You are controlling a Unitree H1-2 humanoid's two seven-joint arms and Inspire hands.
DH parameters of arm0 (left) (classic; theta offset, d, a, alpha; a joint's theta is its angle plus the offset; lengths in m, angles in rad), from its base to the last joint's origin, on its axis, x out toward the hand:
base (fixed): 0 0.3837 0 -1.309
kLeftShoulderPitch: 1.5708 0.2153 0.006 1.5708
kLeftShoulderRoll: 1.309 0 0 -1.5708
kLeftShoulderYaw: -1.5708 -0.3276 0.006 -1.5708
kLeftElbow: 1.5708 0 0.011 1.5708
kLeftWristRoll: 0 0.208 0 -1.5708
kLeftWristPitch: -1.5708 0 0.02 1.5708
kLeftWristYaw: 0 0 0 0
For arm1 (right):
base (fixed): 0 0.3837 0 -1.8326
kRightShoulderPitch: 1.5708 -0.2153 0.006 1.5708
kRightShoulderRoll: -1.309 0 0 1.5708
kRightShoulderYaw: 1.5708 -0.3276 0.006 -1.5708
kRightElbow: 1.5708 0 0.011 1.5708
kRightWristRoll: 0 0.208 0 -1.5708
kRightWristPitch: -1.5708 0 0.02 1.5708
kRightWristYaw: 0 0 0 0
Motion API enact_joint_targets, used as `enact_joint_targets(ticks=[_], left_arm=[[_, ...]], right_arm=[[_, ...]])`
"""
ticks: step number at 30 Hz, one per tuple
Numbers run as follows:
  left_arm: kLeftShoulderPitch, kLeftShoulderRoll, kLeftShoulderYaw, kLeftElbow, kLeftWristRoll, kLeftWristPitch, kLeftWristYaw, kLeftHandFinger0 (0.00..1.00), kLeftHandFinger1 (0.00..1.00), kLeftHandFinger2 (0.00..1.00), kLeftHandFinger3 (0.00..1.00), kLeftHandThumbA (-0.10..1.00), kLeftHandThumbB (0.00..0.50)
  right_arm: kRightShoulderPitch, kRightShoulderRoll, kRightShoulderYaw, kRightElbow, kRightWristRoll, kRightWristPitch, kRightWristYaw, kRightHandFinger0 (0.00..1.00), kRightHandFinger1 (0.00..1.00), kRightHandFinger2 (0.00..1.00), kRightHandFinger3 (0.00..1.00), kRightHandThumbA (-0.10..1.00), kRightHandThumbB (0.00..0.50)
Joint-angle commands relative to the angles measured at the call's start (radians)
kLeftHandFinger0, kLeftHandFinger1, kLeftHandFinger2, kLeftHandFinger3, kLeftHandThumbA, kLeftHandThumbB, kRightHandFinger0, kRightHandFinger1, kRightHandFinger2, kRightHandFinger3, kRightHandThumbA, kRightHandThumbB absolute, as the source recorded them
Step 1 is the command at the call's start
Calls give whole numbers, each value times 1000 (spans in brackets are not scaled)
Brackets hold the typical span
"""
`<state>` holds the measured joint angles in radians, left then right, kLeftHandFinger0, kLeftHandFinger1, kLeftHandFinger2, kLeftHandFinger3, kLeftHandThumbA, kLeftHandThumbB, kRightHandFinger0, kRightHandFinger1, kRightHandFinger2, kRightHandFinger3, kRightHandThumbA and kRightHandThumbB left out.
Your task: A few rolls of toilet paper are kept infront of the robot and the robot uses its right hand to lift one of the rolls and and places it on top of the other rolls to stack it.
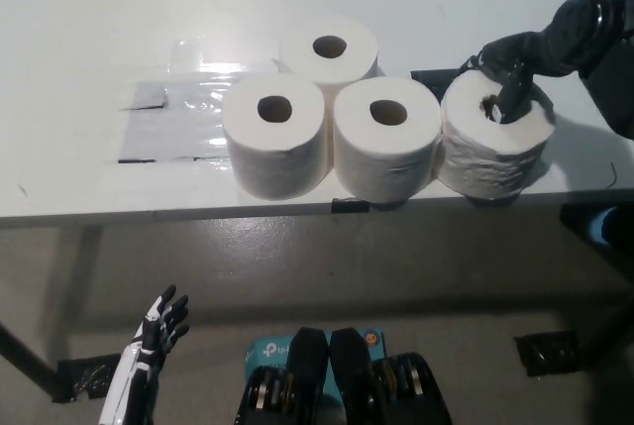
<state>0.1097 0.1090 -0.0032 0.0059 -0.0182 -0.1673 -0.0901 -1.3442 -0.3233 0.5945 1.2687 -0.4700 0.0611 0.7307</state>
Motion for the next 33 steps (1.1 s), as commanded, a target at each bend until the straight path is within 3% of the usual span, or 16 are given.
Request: enact_joint_targets(ticks=[1, 2, 3, 5, 6, 8, 10, 11, 13, 14, 15, 17, 19, 22, 26, 33], left_arm=[[1, 7, -2, -24, -7, -45, -11, 1000, 1000, 1000, 1000, 1000, 89], [1, 7, -2, -24, -8, -46, -11, 1000, 1000, 1000, 1000, 1000, 89], [1, 6, -2, -25, -6, -46, -9, 1000, 1000, 1000, 1000, 1000, 99], [0, 8, -1, -29, -4, -42, -8, 1000, 1000, 1000, 1000, 1000, 111], [-1, 9, 0, -29, -2, -41, -8, 1000, 1000, 1000, 1000, 1000, 112], [-3, 8, 0, -27, -3, -43, -7, 1000, 1000, 1000, 1000, 1000, 110], [-1, 10, 3, -30, -9, -44, -9, 1000, 1000, 1000, 1000, 1000, 113], [-2, 9, 3, -30, -12, -43, -10, 1000, 1000, 1000, 1000, 1000, 113], [-6, 10, 4, -29, -4, -47, -7, 1000, 1000, 1000, 1000, 1000, 107], [-7, 8, 5, -28, -12, -48, -9, 1000, 1000, 1000, 1000, 1000, 106], [-7, 12, 5, -30, -17, -40, -13, 1000, 1000, 1000, 1000, 1000, 112], [-6, 11, 6, -27, -13, -43, -10, 1000, 1000, 1000, 1000, 1000, 112], [-5, 8, 7, -29, -12, -44, -8, 1000, 1000, 1000, 1000, 1000, 108], [-7, 7, 8, -23, -12, -49, -6, 1000, 1000, 1000, 1000, 1000, 114], [-7, 6, 10, -25, -8, -48, -2, 1000, 1000, 1000, 1000, 1000, 110], [-7, 7, 18, -19, -8, -56, 1, 1000, 1000, 1000, 1000, 1000, 102]], right_arm=[[-67, 10, 27, 16, -56, -25, -61, 1000, 1000, 1000, 1000, 672, 361], [-65, 12, 29, 18, -61, -25, -72, 1000, 1000, 1000, 1000, 670, 366], [-53, 14, 29, 18, -67, -22, -121, 738, 907, 1000, 1000, 588, 332], [-36, 14, 38, 10, -86, -38, -182, 157, 261, 389, 655, 539, 178], [-22, 12, 32, 0, -85, -41, -223, 8, 47, 237, 640, 545, 141], [0, 2, 36, -28, -101, -50, -284, 137, 189, 320, 700, 604, 91], [18, -4, 21, -31, -93, -49, -317, 662, 721, 808, 1000, 701, 10], [28, -11, 17, -37, -94, -47, -339, 862, 890, 894, 1000, 762, 14], [46, -26, -4, -48, -81, -68, -376, 462, 536, 634, 871, 836, 5], [54, -34, -19, -50, -71, -74, -397, 154, 270, 442, 575, 871, 6], [67, -44, -52, -37, -42, -116, -430, 162, 278, 445, 702, 847, 0], [86, -51, -89, -35, -21, -125, -466, 11, 131, 432, 340, 847, 16], [113, -56, -145, -24, 14, -132, -513, 0, 249, 647, 243, 848, 37], [178, -67, -268, -28, 90, -143, -577, 0, 325, 623, 466, 876, 33], [228, -64, -434, -10, 193, -140, -595, 25, 350, 638, 525, 841, 26], [298, -54, -646, 7, 302, -177, -621, 0, 11, 304, 174, 823, 12]])
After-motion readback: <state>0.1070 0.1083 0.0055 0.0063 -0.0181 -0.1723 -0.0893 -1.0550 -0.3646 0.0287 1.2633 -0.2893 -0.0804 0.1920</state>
